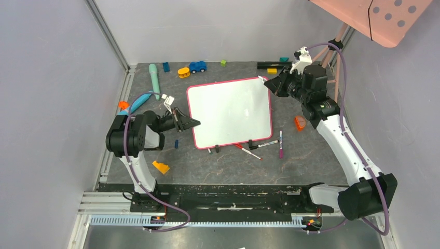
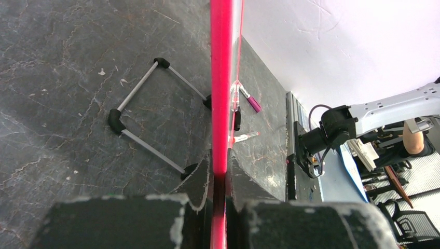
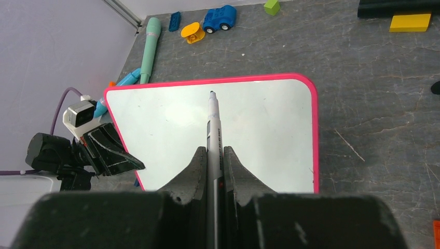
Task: Write a sentence on the whiteboard
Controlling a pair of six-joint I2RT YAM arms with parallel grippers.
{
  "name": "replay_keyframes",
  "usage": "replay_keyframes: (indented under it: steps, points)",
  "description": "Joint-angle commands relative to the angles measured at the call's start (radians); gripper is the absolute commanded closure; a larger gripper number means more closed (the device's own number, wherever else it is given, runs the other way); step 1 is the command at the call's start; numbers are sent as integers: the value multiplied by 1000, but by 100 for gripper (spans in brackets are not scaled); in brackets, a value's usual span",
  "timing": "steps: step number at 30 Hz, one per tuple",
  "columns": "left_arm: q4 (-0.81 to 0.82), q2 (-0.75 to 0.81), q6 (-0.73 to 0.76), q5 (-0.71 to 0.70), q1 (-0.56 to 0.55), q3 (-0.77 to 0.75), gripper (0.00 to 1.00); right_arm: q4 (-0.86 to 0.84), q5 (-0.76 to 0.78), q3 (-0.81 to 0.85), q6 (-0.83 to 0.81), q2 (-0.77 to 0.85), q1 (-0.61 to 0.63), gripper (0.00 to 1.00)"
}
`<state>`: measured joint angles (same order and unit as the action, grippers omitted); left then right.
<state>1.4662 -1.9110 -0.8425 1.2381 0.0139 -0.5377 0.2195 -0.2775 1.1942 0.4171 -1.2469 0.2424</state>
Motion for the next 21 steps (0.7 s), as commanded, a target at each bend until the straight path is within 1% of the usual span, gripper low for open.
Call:
replay_keyframes:
  steps: [1,7,16,21]
  points:
    - [90,-23,-6,-12,-36,27,98,-26,-9,-5,-24,30,3,100]
    - [91,-62,10,47,-63,-3,98,-22,13,-23,-26,56,3,100]
    - [92,-43,37,-33,-71,22,98,-12,19,-30,-41,68,3,100]
    - [91,-7,45,-38,-71,14,98,-4,24,-16,-44,59,3,100]
